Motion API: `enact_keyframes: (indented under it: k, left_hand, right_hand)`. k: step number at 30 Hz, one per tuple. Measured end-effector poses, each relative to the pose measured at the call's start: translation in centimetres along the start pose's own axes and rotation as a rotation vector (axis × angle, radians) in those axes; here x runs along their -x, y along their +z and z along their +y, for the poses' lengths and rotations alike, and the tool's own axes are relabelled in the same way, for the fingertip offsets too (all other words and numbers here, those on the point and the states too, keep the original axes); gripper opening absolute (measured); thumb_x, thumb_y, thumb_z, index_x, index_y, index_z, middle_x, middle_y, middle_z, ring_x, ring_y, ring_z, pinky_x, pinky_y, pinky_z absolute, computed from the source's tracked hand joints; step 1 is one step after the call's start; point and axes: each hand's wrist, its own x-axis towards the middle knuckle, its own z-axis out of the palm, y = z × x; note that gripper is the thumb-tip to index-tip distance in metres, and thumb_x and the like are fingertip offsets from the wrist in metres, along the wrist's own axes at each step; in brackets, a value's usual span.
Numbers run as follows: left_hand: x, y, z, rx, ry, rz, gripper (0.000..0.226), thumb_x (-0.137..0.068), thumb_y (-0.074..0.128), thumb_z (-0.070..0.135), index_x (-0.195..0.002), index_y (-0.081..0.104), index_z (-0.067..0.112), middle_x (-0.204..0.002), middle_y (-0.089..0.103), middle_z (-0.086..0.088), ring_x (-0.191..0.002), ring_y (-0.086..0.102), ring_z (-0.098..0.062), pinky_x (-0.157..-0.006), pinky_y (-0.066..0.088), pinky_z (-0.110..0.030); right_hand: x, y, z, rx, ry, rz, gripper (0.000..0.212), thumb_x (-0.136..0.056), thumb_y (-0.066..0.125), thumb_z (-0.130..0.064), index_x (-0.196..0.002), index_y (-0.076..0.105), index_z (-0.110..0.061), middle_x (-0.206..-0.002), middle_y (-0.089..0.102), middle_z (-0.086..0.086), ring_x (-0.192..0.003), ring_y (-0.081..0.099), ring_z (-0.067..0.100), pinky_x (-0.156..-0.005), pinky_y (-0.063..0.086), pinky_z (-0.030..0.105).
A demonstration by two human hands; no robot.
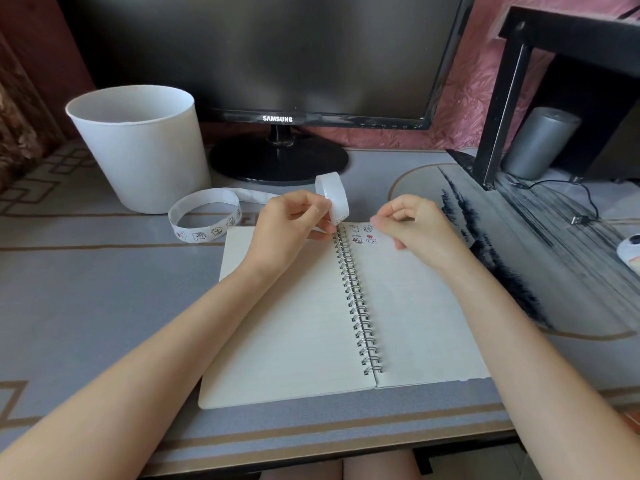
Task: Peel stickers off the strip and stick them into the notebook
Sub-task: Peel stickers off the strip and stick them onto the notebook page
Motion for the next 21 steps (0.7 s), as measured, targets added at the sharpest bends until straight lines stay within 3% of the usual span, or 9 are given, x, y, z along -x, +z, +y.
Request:
enact_keyframes:
  k: [2,5,7,12,21]
  left_hand:
    - [0.0,0.0,0.1,0.006,0.011,-0.005,0.021,-0.096,0.053,0.010,-0.078,0.064,0.004,-0.081,0.066,-0.013,-0.069,0.066,-0.014,-0.069,0.058,-0.027]
    - [0.1,0.1,0.3,0.029,0.026,-0.007,0.022,-0.096,0.053,0.010,-0.077,0.063,0.007,-0.079,0.064,-0.007,-0.068,0.066,-0.014,-0.069,0.059,-0.029]
    - [0.1,0.0,0.5,0.047,0.040,-0.007,0.021,-0.096,0.053,0.009,-0.078,0.063,0.007,-0.078,0.063,-0.004,-0.066,0.066,-0.013,-0.067,0.059,-0.028]
    - [0.1,0.0,0.8,0.081,0.051,-0.011,0.020,-0.097,0.051,0.011,-0.082,0.063,0.006,-0.072,0.061,-0.002,-0.060,0.062,-0.011,-0.054,0.052,-0.022]
    - [0.2,0.1,0.4,-0.018,0.059,-0.074,0.011,-0.092,0.061,0.008,-0.092,0.067,-0.001,-0.074,0.065,-0.006,-0.063,0.062,-0.007,-0.057,0.051,-0.019]
  right_hand:
    - [0.3,0.5,-0.7,-0.061,-0.141,0.027,0.010,-0.083,0.071,-0.022,-0.088,0.063,-0.022,-0.081,0.064,-0.007,-0.060,0.054,0.012,-0.066,0.048,0.028]
    - [0.9,1.4,-1.8,-0.081,-0.296,-0.018,0.018,-0.080,0.073,-0.015,-0.095,0.064,-0.019,-0.087,0.067,-0.008,-0.067,0.053,0.006,-0.060,0.038,0.009]
    - [1.1,1.8,-2.1,-0.079,-0.341,-0.026,0.020,-0.078,0.074,-0.010,-0.095,0.064,-0.015,-0.086,0.067,-0.004,-0.068,0.052,0.003,-0.060,0.036,0.006]
    - [1.1,2.0,-2.1,-0.151,-0.371,0.005,0.018,-0.078,0.074,-0.006,-0.090,0.063,-0.013,-0.079,0.064,-0.004,-0.067,0.052,0.000,-0.060,0.037,0.007]
    - [1.1,2.1,-2.1,-0.181,-0.399,0.033,0.015,-0.081,0.072,-0.008,-0.089,0.067,-0.020,-0.080,0.068,-0.002,-0.073,0.057,0.008,-0.064,0.038,0.010]
